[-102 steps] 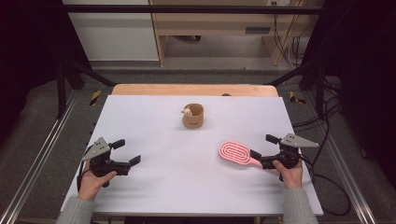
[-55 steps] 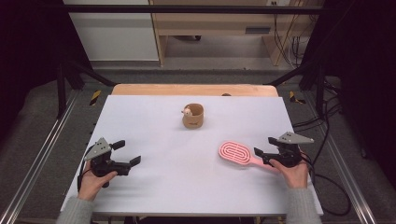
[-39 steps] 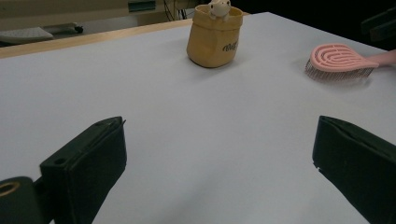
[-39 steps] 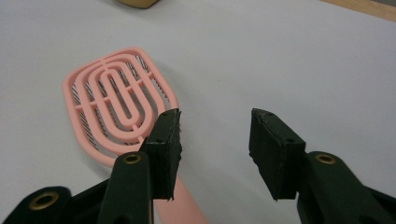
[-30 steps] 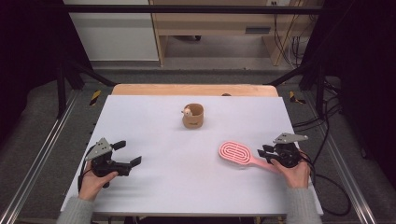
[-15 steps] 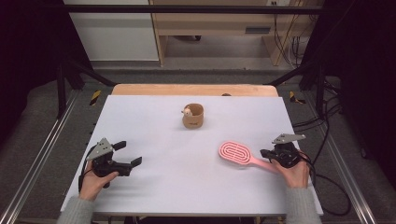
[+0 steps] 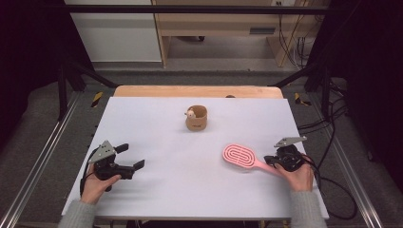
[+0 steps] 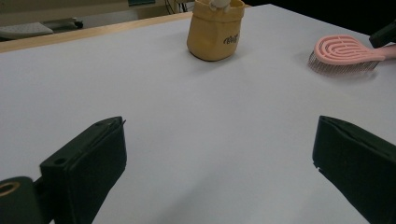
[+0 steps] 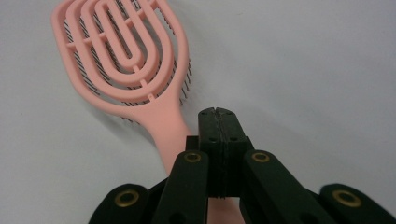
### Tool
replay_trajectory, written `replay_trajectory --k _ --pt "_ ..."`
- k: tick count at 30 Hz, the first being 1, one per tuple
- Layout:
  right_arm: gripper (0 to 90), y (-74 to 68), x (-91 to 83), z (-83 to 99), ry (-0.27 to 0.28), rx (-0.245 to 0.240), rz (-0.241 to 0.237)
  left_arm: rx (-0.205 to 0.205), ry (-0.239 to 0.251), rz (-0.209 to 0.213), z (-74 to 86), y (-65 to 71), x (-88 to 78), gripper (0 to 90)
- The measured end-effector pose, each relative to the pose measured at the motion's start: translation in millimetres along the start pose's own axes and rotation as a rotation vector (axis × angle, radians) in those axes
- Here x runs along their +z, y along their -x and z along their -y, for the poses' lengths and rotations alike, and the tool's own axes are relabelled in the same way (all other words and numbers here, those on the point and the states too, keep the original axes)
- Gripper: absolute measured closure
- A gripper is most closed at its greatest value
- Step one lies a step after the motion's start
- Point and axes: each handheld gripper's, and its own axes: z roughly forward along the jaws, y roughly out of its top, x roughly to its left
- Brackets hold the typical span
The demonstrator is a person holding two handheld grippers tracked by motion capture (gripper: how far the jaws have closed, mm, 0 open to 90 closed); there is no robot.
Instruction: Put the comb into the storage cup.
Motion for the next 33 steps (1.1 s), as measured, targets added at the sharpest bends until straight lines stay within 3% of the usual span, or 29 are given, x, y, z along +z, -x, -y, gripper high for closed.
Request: replay_trajectory --k 28,33 --pt "89.9 -11.1 -2.2 5.2 -0.023 -0.003 -0.05 0.001 0.0 -0.005 -0.1 -0.2 -0.9 2.9" --pt "82.1 -9.7 -2.9 5.6 0.004 -0.007 -0.027 0.0 0.001 -0.004 -0.2 -0.2 -0.9 2.9"
